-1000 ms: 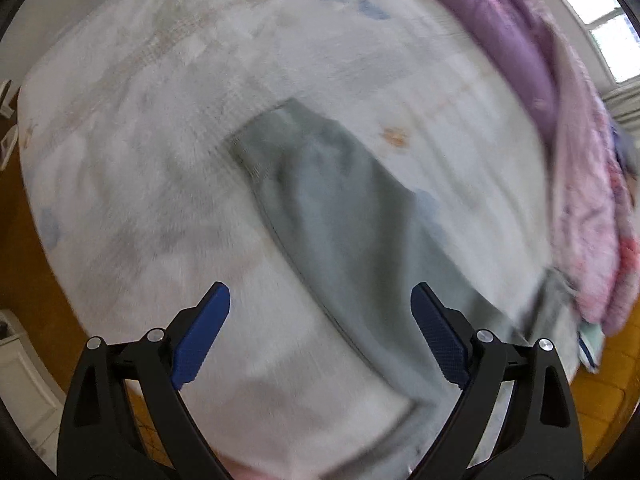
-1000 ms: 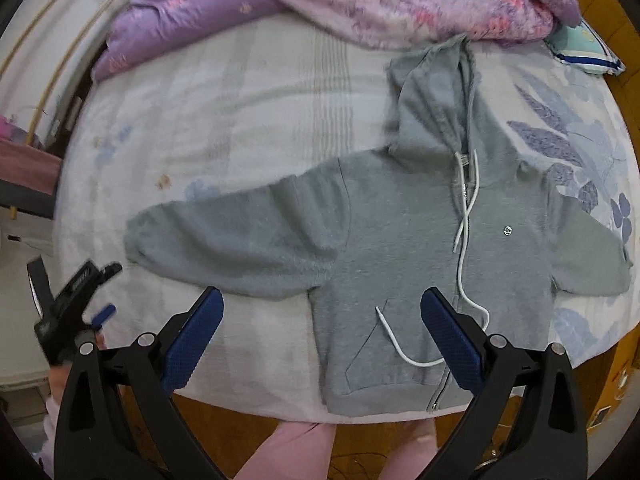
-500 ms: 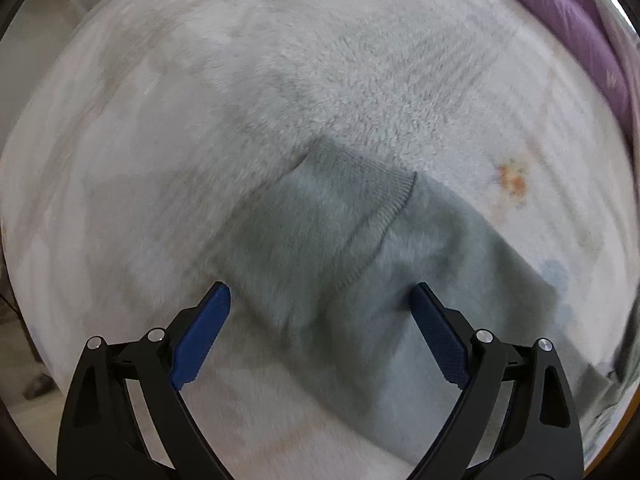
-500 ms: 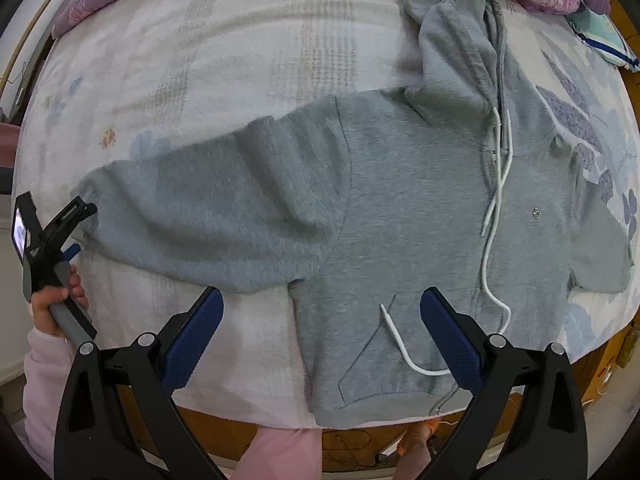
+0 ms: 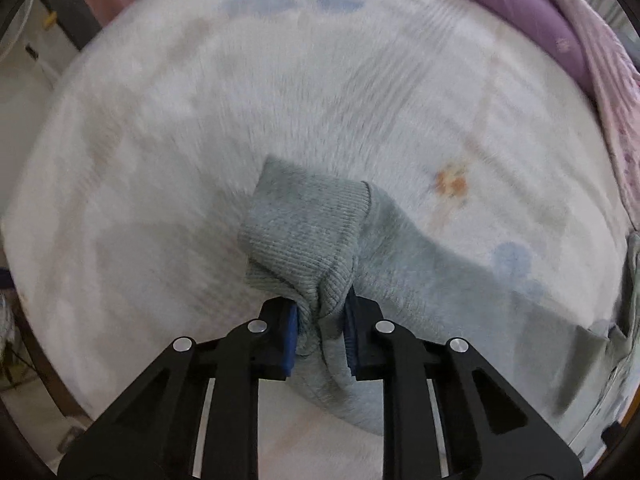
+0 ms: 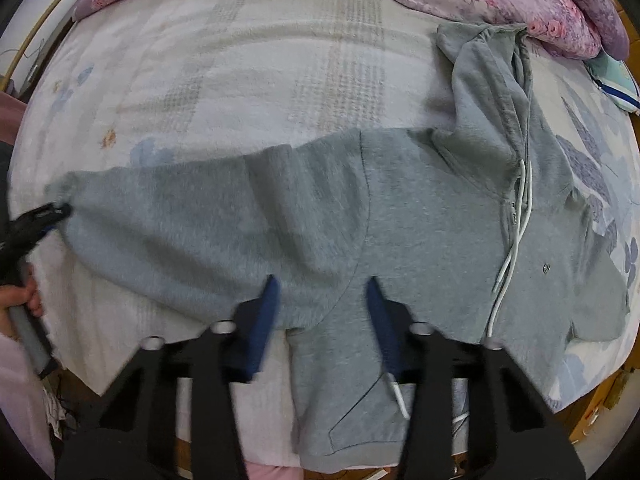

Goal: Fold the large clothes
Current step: 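Fold the sleeve across the body with the left tool while the right tool pins it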

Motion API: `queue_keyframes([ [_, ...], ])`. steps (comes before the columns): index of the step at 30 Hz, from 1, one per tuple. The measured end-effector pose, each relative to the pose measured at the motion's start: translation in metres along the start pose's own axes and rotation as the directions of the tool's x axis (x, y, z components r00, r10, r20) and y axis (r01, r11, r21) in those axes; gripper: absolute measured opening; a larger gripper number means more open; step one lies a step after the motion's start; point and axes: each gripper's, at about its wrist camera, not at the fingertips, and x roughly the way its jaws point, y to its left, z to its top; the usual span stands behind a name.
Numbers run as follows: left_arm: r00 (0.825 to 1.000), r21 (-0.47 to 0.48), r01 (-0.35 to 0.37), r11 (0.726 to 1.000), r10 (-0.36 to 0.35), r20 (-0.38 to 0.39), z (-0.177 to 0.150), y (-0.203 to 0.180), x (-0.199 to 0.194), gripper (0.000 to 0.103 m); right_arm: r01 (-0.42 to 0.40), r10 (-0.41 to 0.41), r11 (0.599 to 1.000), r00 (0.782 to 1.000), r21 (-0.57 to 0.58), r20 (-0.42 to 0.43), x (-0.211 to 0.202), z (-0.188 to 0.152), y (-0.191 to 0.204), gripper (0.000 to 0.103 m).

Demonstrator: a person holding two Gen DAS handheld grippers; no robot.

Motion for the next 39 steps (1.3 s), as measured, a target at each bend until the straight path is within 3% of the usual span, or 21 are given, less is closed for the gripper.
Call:
queue_keyframes([
  [1,1.000,0.008,0.003,1.000,-0.003,0.015,0.002,0.000,-0.011,0.019,-0.006,0.006,1.000,1.000,-0.001,0.003,0.001,-0.001,-0.002,0.016],
  [3,0.999,0.016,0.001,1.000,-0.002,0.044,0.001,-0.006,-0.036,0.019,-0.004,0.004,1.000,1.000,0.009,-0.007,0.006,-0.002,-0.009,0.003],
  [9,0.982,0.097,-0.092,0.991,0.074,0.176,-0.001,-0.037,-0.110,0.019,-0.005,0.007,0.998,1.000,0.068,-0.019,0.019,-0.006,-0.035,0.002],
  [12,0.975,0.110,-0.116,0.987,0.092,0.202,-0.004,-0.043,-0.136,0.019,-0.035,0.036,0.996,0.999,0.083,-0.013,0.022,-0.010,-0.042,0.002],
  [16,0.967,0.131,-0.163,0.978,0.132,0.218,-0.014,-0.055,-0.155,0.019,-0.154,0.157,0.984,0.987,0.093,-0.021,0.041,-0.010,-0.044,0.002],
  [19,0.961,0.134,-0.189,0.973,0.155,0.230,-0.020,-0.066,-0.163,0.019,-0.253,0.269,0.947,0.961,0.197,-0.058,0.073,-0.010,-0.050,0.002],
  [21,0.954,0.147,-0.172,0.974,0.128,0.270,-0.025,-0.081,-0.175,0.018,-0.321,0.356,0.903,0.931,0.285,-0.078,0.099,-0.013,-0.056,0.002],
  [23,0.950,0.181,-0.192,0.964,0.137,0.281,-0.030,-0.101,-0.184,0.018,-0.297,0.349,0.898,0.930,0.325,-0.114,0.119,-0.017,-0.058,0.001],
  [26,0.946,0.219,-0.185,0.958,0.114,0.304,-0.044,-0.138,-0.205,0.018,-0.330,0.391,0.864,0.915,0.381,-0.095,0.133,-0.019,-0.064,0.000],
  [28,0.938,0.253,-0.196,0.947,0.106,0.330,-0.056,-0.168,-0.220,0.018,-0.358,0.412,0.860,0.908,0.365,-0.081,0.133,-0.021,-0.066,0.000],
  [30,0.941,0.283,-0.173,0.943,0.074,0.330,-0.070,-0.203,-0.235,0.018,-0.384,0.434,0.855,0.898,0.349,-0.073,0.133,-0.022,-0.068,0.000],
  [32,0.943,0.306,-0.163,0.938,0.057,0.328,-0.084,-0.238,-0.246,0.018,-0.420,0.475,0.831,0.877,0.364,-0.073,0.133,-0.023,-0.074,0.000],
  [34,0.944,0.339,-0.159,0.927,0.043,0.327,-0.099,-0.272,-0.254,0.018,-0.481,0.546,0.780,0.836,0.401,-0.058,0.131,-0.024,-0.084,0.001],
  [36,0.946,0.371,-0.150,0.916,0.024,0.322,-0.114,-0.305,-0.257,0.018,-0.548,0.604,0.730,0.797,0.409,-0.011,0.119,-0.025,-0.104,0.002],
  [39,0.945,0.446,-0.163,0.880,0.009,0.327,-0.142,-0.364,-0.255,0.018,-0.606,0.641,0.672,0.764,0.426,0.074,0.095,-0.036,-0.147,0.002],
])
